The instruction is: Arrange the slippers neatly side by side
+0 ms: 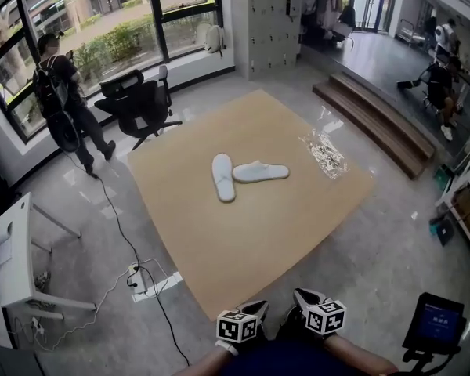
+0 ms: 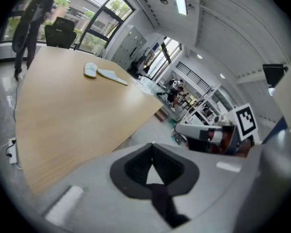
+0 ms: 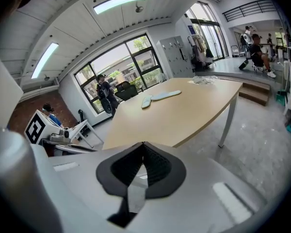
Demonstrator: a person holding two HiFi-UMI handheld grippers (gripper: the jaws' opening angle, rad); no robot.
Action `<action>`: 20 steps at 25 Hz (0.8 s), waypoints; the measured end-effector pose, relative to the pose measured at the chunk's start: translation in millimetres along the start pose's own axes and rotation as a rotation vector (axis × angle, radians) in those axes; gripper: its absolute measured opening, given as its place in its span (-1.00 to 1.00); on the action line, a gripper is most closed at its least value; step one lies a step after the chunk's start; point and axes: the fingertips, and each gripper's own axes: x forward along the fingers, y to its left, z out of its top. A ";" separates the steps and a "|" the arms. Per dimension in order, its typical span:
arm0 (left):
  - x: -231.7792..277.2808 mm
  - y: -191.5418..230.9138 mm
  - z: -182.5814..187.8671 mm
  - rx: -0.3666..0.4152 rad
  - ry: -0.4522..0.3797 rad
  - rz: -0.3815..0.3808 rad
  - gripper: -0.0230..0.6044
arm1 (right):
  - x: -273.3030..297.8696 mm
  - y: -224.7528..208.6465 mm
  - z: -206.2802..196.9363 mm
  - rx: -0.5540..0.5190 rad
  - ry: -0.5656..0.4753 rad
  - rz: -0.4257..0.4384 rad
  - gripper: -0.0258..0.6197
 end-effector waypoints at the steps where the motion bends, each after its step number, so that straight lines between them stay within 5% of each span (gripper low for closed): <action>1: 3.2 4.0 1.2 -0.002 0.006 0.002 -0.92 | 7.0 -1.1 1.6 0.002 0.005 0.008 -0.89; 10: 21.6 18.2 43.5 0.006 -0.003 0.078 -0.92 | 34.1 -17.8 47.8 0.017 -0.007 0.067 -0.89; 20: 87.8 -8.7 104.0 0.082 0.007 0.085 -0.92 | 48.2 -83.4 116.2 0.027 -0.032 0.101 -0.89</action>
